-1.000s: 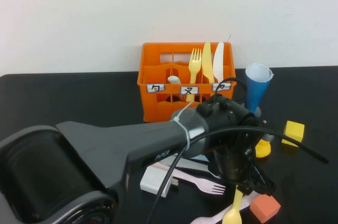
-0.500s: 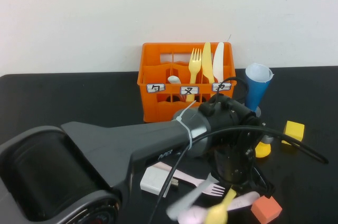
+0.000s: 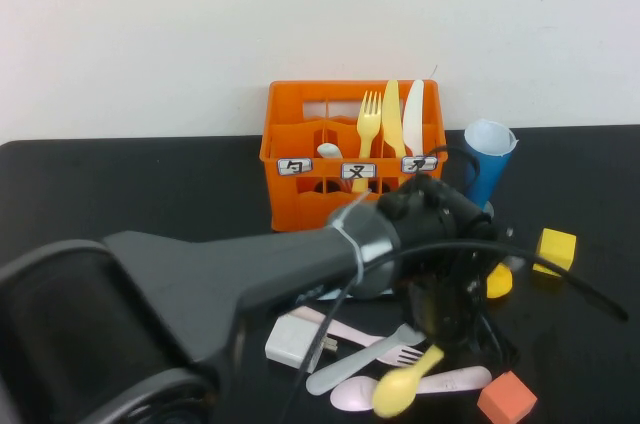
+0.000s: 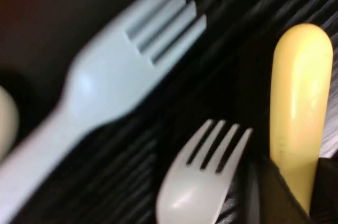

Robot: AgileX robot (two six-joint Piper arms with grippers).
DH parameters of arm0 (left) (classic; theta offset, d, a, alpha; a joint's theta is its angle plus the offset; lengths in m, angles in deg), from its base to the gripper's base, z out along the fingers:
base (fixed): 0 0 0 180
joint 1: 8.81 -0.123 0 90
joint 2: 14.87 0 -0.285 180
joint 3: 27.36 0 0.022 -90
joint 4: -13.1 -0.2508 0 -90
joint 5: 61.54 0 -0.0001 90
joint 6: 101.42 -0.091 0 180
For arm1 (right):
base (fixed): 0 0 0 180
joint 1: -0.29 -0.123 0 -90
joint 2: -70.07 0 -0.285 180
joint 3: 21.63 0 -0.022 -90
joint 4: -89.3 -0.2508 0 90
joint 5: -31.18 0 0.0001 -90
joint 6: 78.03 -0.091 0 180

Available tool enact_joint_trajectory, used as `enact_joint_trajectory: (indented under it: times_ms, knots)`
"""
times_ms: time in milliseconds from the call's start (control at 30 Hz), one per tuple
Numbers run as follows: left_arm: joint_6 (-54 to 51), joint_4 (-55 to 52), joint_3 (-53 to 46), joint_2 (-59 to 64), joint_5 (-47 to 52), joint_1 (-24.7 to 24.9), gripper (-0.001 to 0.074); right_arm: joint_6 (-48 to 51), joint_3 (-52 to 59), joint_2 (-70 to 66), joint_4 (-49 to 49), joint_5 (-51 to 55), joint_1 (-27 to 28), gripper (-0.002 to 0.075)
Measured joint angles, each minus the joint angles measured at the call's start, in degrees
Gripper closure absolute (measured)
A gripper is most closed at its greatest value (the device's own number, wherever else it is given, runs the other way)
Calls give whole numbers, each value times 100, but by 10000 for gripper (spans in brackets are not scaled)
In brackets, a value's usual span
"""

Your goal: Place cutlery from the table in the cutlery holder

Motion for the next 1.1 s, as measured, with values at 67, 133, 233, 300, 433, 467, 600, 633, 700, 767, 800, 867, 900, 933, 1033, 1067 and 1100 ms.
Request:
enact_joint_trajectory:
  times_ms: [67,133,233,300,433,467,600,633,700,767,800,867,900,933,1033,1067,1100]
  knots:
    - [12,-114,-86,-223,-172,0,591,0,0,0,0,0,0,729]
    - [22,-179,-270,-549,-515,0,591,0,0,0,0,0,0,729]
    - [22,-203,-887,-1194,-1464,0,591,0,0,0,0,0,0,729]
    - [22,-215,-1527,-1707,-2319,-39,591,0,0,0,0,0,0,729]
    - [39,-417,-2849,-2643,-4148,-420,593,0,0,0,0,0,0,729]
    - [52,-507,-3115,-2823,-4528,-570,594,0,0,0,0,0,0,729]
    - [439,-935,-3672,-3222,-6152,-1235,601,0,0,0,0,0,0,729]
    - [595,-1030,-3689,-3252,-6461,-1372,601,0,0,0,0,0,0,729]
    - [859,-1208,-3714,-3273,-7038,-1681,602,0,0,0,0,0,0,729]
    - [973,-1270,-3736,-3273,-7444,-1906,603,0,0,0,0,0,0,729]
    - [1003,-1303,-3736,-3252,-7680,-2011,606,0,0,0,0,0,0,729]
    - [1050,-1331,-3736,-3181,-8091,-2194,651,0,0,0,0,0,0,729]
    - [1050,-1330,-3736,-3147,-8300,-2259,680,0,0,0,0,0,0,729]
    - [1050,-1333,-3736,-3095,-8536,-2335,699,0,0,0,0,0,0,729]
    - [1050,-1349,-3736,-2885,-8991,-2523,725,0,0,0,0,0,0,729]
    - [1050,-1358,-3736,-2818,-9083,-2562,727,0,0,0,0,0,0,729]
    - [1050,-1358,-3736,-2734,-9170,-2605,729,0,0,0,0,0,0,729]
